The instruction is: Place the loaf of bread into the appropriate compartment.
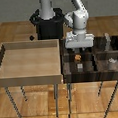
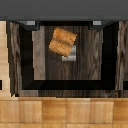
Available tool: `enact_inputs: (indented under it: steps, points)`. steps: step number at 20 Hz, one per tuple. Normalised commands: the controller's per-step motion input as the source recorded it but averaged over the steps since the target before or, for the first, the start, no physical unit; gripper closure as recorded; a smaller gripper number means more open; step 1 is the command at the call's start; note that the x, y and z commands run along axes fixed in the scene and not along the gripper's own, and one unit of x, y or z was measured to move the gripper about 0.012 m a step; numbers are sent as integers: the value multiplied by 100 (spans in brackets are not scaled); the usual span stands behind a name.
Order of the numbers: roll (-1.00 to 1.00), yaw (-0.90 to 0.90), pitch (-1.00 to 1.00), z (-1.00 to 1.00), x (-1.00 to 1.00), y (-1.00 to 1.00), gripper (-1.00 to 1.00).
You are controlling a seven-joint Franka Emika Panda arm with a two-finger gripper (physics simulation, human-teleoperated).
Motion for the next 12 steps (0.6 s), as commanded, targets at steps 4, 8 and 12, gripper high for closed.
enact_inputs:
  steps: [4,8,12]
  points:
    - [0,0,0,0,0,0,-100]
    - [0,0,0,0,0,0,-100]
    - [0,0,0,0,0,0,-100]
